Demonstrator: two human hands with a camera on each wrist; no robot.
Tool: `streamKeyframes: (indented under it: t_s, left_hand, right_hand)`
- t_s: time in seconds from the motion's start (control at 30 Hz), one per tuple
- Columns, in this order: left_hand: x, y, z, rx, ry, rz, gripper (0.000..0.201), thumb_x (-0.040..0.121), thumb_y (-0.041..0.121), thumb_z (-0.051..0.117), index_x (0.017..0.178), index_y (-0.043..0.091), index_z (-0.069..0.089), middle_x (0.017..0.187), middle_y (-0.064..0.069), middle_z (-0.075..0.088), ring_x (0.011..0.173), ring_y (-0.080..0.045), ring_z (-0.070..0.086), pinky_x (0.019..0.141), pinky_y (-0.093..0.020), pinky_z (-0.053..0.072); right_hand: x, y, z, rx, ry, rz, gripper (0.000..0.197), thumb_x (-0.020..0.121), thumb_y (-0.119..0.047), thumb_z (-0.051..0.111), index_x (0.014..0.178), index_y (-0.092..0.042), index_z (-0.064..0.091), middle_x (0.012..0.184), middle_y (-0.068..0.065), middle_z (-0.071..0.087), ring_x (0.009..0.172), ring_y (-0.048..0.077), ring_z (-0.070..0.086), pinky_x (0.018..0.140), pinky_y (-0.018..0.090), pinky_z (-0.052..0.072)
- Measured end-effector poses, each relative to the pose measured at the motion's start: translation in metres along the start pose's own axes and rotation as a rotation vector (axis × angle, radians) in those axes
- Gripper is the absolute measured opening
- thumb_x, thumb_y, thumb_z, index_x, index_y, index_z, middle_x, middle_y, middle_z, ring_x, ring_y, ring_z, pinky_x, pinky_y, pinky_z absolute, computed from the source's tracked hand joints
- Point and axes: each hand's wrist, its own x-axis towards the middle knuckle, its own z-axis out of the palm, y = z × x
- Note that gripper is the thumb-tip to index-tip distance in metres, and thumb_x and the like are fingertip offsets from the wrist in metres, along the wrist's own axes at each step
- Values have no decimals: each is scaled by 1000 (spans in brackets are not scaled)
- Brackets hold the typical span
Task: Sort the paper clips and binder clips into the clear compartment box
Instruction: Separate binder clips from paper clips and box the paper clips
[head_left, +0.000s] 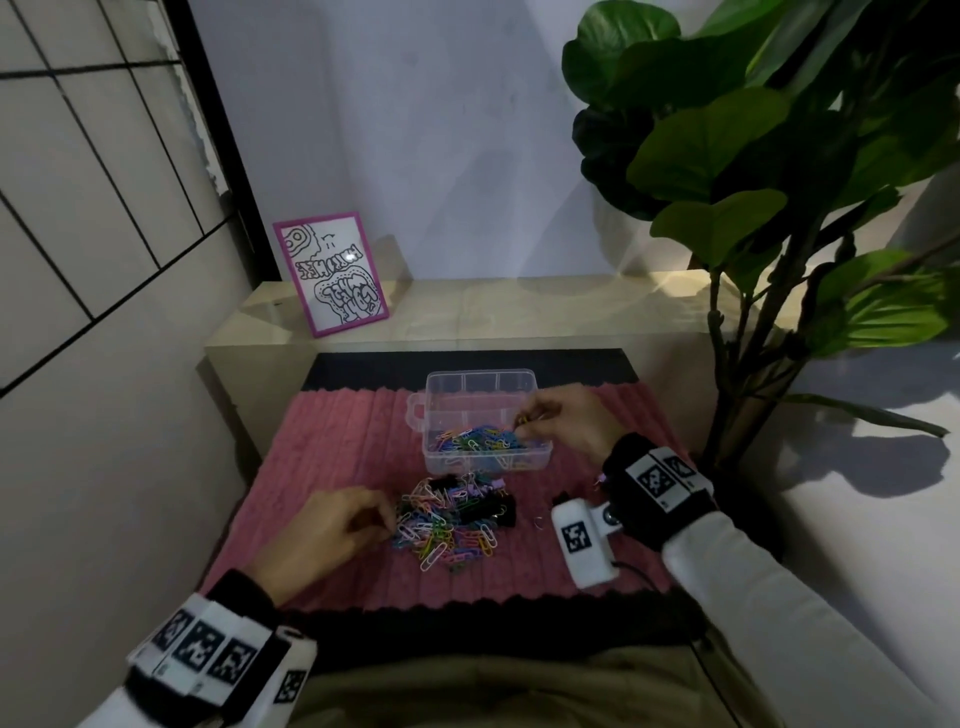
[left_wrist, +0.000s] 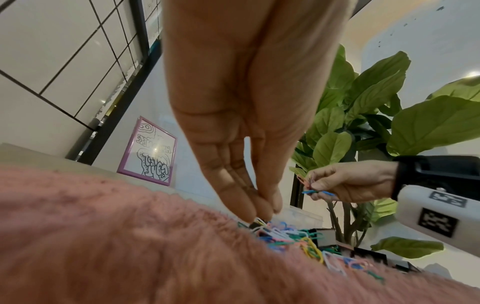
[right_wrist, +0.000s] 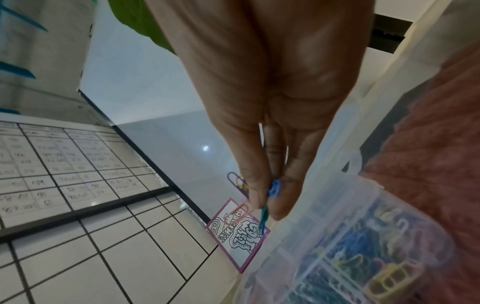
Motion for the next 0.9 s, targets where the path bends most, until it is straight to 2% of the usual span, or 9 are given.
streamKeyframes:
  t_s: [0.1,0.2,0.27,0.37,0.5,0.57,0.7,0.83,0.9]
  left_hand:
    - [0,3,5,15,-4,28,25,77,12,70,89,32,60,73,35,61,78,17,54,70,-1,36]
    - [1,15,15,48,-16,68,12,78,18,69,86,26,64,88,14,61,80,1,57,74,-13,41]
    - [1,23,25,77,4,42,19,78,23,68,96,22,62,98,3,58,87,-12,59,80,-23,46]
    - [4,36,35,168,-17,-34,35,77,35,66,107,22,54,109,1,50,97,-23,58,83,-40,49]
    - [8,47,47,292,-49,-31,38,82,32,61,116,21,45,122,2,45,105,-25,57,83,-44,50]
    - [10,47,51,306,-16,17,28,86,26,55,112,18,48,118,-1,47,101,-26,58,81,-43,49]
    - [14,42,50,217,6,95,13,86,21,56,97,14,56,105,-4,56,91,-26,60,78,-39,49]
    - [20,34,37,57,-32,94,10,75,14,69,83,17,64,78,13,59,71,1,56,65,-10,37]
    - [22,34,28,-69,-74,23,13,71,12,74,79,20,66,61,19,59,62,7,55,60,-5,38]
  right_hand:
    - [11,-8,4,-77,32,-2,11,71,-2,74,69,-11,68,76,16,69,72,19,64,76,35,52]
    - [20,-18,9,-147,58,-35,7,74,1,70,80,0,69,81,20,70,73,20,63,77,31,53]
    - [27,-19,14,-226,59,-52,9,76,5,65,84,4,68,81,19,69,73,18,61,78,31,53]
    - [32,-14,18,-381,-1,-59,17,81,8,56,91,2,68,90,16,68,80,18,60,87,37,53]
    - [19,-11,19,-537,-26,-131,22,85,4,49,97,-4,66,107,15,66,101,28,60,94,42,46]
    - [2,-14,24,-548,-43,-235,18,86,1,52,96,-5,66,105,12,65,99,26,60,90,39,47]
    - [-39,-20,38,-499,-196,-322,14,86,-4,55,92,-9,67,98,6,69,92,18,62,78,24,45]
    - [-64,-18,54,-686,-312,-271,19,88,-11,50,103,-13,63,106,6,64,101,24,58,78,35,45]
    - [-70,-14,62,-785,-323,-253,21,89,-16,50,108,-12,58,111,7,59,104,29,56,74,39,45]
